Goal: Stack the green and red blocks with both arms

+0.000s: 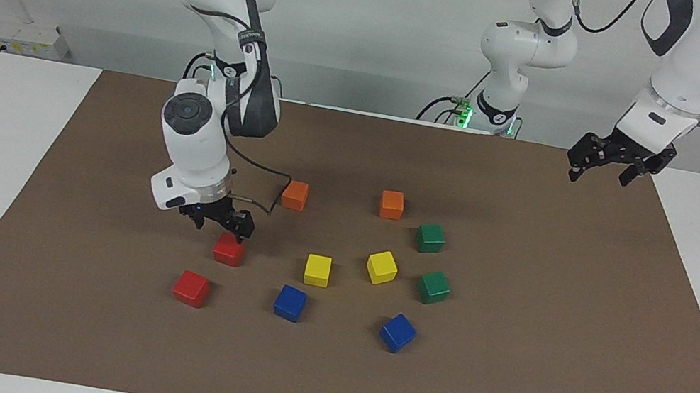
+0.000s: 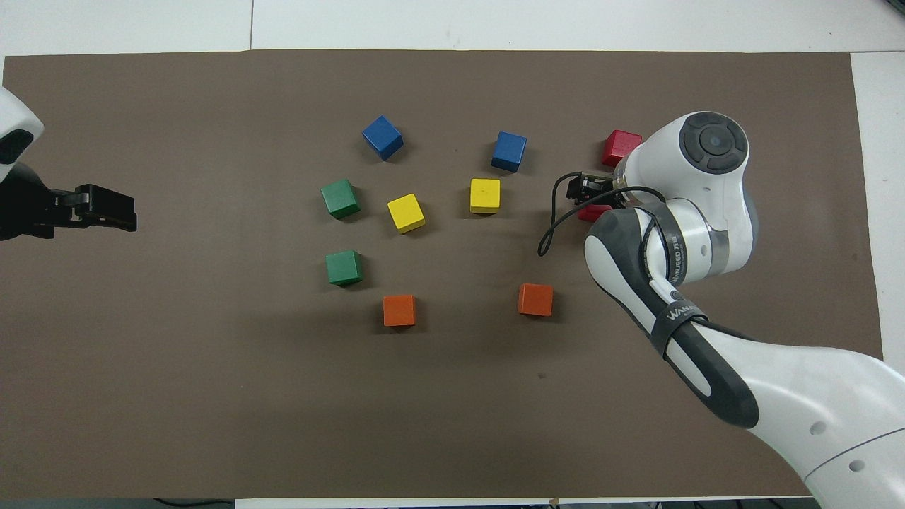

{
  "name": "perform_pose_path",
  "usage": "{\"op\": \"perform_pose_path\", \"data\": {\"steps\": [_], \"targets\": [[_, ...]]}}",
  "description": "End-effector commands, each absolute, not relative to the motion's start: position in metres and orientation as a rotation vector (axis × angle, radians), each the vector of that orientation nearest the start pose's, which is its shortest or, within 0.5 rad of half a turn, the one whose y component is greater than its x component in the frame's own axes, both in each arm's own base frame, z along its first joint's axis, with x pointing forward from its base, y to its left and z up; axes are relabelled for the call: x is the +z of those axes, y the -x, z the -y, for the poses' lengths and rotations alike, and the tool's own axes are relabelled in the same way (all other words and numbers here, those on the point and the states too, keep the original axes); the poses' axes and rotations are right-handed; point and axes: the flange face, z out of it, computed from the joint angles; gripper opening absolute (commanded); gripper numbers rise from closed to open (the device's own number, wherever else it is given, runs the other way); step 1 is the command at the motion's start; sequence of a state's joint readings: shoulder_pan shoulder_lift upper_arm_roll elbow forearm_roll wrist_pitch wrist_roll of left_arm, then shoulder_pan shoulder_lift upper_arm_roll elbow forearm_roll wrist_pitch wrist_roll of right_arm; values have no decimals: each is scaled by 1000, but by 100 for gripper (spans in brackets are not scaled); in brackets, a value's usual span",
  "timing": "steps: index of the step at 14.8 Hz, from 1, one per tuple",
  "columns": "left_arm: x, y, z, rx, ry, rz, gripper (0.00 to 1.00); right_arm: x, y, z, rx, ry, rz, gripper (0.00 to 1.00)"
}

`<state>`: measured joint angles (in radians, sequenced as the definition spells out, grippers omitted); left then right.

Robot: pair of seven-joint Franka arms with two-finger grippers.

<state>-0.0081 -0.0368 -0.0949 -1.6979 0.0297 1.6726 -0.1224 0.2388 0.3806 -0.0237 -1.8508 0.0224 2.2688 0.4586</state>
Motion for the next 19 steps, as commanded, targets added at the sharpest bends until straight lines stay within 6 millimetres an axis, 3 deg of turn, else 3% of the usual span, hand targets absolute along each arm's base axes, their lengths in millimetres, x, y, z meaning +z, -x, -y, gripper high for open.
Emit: {"op": "perform_pose_path", "data": {"steps": [1,3,5,7,9,11,14,17,19], "targets": [[535,-532,93,-43,3120,118,100,316,-630,-143,-79,3085,-425,100],[489,-531,127,-55,3122,239,100,307,-630,-147,-80,3085,-430,100],[447,-534,162,-57,3131,241,100,305,-630,-148,-83,3085,-436,100],[415,-538,181,-61,3140,235,100,305,-630,-148,-85,3082,-455,95],[389,-536,197,-43,3140,258,100,303,-630,-146,-82,3079,-495,80],[375,-532,207,-78,3141,401,100,298,-630,-144,-71,3082,-500,46],[347,-531,234,-90,3156,402,100,294,-630,-141,-62,3083,-506,0],[325,-526,249,-53,3153,363,100,297,-632,-137,-63,3085,-504,0],[323,-521,255,-37,3149,340,100,318,-642,-134,-67,3102,-489,0]]}}
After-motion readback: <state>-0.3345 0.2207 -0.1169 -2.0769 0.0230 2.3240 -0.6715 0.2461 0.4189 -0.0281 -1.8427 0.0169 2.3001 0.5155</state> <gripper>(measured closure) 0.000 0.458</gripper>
